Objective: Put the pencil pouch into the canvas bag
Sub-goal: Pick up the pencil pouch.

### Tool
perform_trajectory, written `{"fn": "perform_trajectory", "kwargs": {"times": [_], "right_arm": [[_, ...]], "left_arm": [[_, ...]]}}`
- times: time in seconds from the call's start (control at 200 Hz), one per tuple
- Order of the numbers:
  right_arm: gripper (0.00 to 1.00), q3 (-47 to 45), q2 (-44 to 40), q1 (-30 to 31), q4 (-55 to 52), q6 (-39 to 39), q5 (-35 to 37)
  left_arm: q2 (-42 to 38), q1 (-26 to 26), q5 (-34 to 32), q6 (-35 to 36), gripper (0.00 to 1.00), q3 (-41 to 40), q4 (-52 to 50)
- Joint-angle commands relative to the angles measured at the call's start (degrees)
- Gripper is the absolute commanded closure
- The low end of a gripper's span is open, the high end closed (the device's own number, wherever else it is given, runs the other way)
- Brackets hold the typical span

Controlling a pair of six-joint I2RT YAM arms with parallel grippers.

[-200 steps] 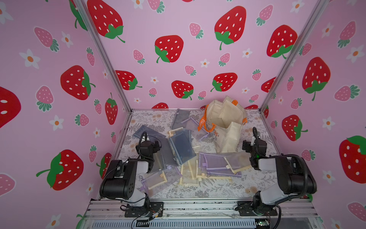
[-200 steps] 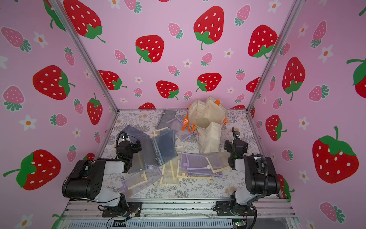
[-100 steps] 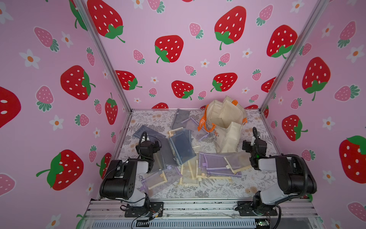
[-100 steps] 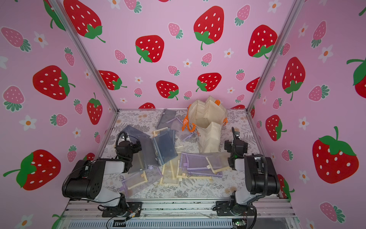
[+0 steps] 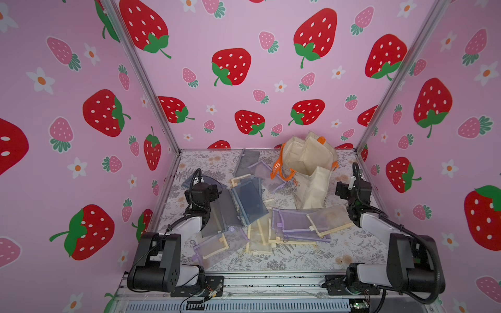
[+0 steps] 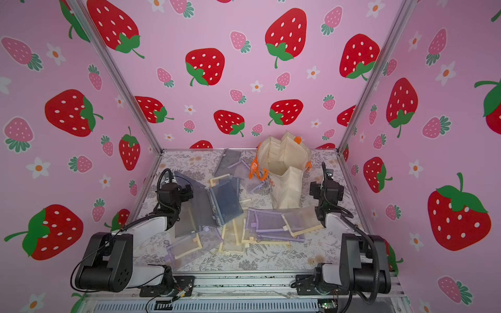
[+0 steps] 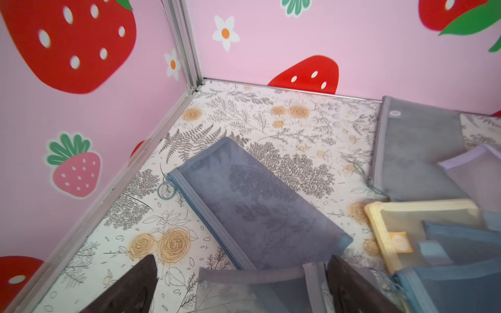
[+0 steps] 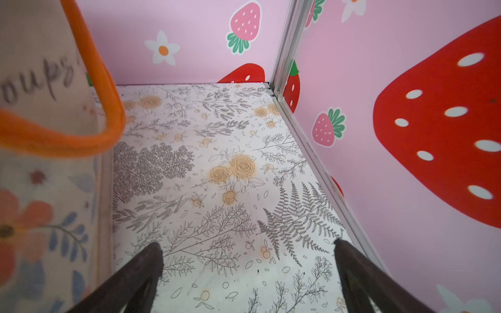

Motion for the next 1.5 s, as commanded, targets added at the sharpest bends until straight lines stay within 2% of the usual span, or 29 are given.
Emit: {"fn": "perform_trajectory", "kwargs": {"times": [0.0,0.115,0.185,0.325,0.495,0.61,0.75,0.835,0.956,1.071,1.181,1.286,1.496], "right_arm": [[0.01,7.1,-4.5,0.4,-21.6,6.0,1.0],[0.01,11.0,-8.6,1.1,-31.3,6.7,-3.5],[0.01,14.2,-9.9,1.8,-38.1,6.0,-7.8],[0.01,17.8,-11.9,4.6,-48.1,6.3,-15.7],[0.01,19.8,-14.1,12.7,-58.0,6.1,-18.3],[0.01,20.1,-15.6,18.1,-62.9,7.1,-21.7],[0.01,19.2,-16.6,28.1,-64.8,11.1,-22.5],[0.01,16.1,-16.6,31.7,-61.1,14.5,-25.4],[0.01,11.8,-14.4,33.1,-53.8,17.6,-29.6],[0.01,13.1,-10.6,36.6,-50.9,17.6,-30.0],[0.0,15.0,-4.9,40.1,-48.6,17.2,-29.9],[0.0,16.9,1.3,42.2,-44.3,17.7,-31.3],[0.06,25.3,14.9,43.4,-39.5,18.1,-30.4]], "left_arm": [[-6.0,-4.7,-6.5,-3.7,0.01,3.8,-15.6],[-9.9,-7.5,-7.2,-14.1,0.01,13.3,-36.9],[-10.3,-8.4,-3.8,-18.2,0.01,19.0,-48.5],[-13.2,-12.7,8.0,-18.6,0.01,21.9,-56.6],[-15.8,-20.1,14.1,-22.3,0.01,23.7,-64.5],[-17.2,-24.6,20.9,-26.0,0.0,22.0,-65.4],[-17.5,-32.7,25.1,-33.5,0.03,16.7,-59.1],[-16.1,-36.2,26.6,-37.0,0.04,13.3,-52.7],[-11.7,-39.6,25.7,-39.3,0.05,12.4,-47.6],[-11.8,-37.5,23.8,-40.6,0.09,10.7,-48.0],[-14.2,-30.2,27.9,-39.9,0.11,6.4,-44.9],[-13.2,-23.3,33.8,-38.8,0.12,3.9,-40.2],[-6.7,-18.1,38.4,-36.9,0.2,3.8,-33.1]]}}
